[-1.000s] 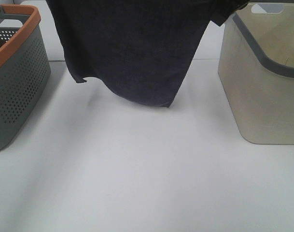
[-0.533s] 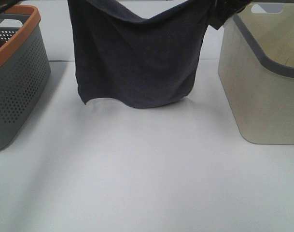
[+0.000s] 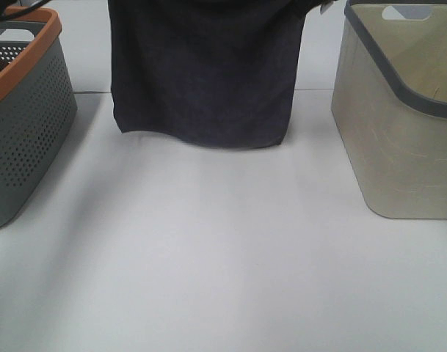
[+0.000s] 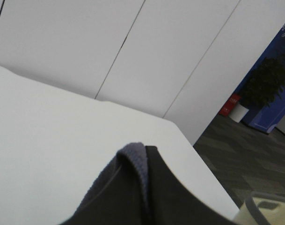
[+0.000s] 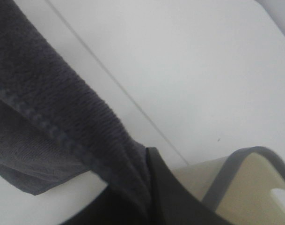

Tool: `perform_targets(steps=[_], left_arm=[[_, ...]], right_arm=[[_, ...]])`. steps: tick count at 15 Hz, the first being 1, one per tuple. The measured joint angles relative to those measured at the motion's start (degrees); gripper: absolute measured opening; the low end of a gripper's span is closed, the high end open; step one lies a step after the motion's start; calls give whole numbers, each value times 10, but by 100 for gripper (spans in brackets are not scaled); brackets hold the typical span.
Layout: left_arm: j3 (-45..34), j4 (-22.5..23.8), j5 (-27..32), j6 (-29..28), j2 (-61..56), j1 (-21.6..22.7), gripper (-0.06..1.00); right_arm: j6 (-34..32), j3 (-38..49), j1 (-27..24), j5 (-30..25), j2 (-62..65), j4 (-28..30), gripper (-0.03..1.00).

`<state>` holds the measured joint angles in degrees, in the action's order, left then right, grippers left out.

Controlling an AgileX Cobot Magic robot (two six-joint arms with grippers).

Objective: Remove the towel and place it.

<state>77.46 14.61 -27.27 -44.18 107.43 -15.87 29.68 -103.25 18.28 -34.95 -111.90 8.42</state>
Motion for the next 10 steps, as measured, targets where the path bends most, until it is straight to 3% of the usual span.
perform_targets(steps=[3,5,6,7,9,10], left_arm=[[113,69,3,-51,55,20,0],[125,167,-9,-60,70,22,0],[117,188,-22,-61,70,22,0],[83,223,-64,-71,70,22,0],[-9,244,-119,-79,67,19,0],[-108,248,-125,-50,52,19,0]], right_arm=[[-1,-131,-18,6,-65,-17,2],[-23,-138,-18,6,-77,-26,2],[-33,-125,-17,6,-77,-26,2],[-49,-91,-17,8,-75,-25,2],[-64,19,-15,14,-51,-24,2],[-66,130,-7,50,-1,-27,2]])
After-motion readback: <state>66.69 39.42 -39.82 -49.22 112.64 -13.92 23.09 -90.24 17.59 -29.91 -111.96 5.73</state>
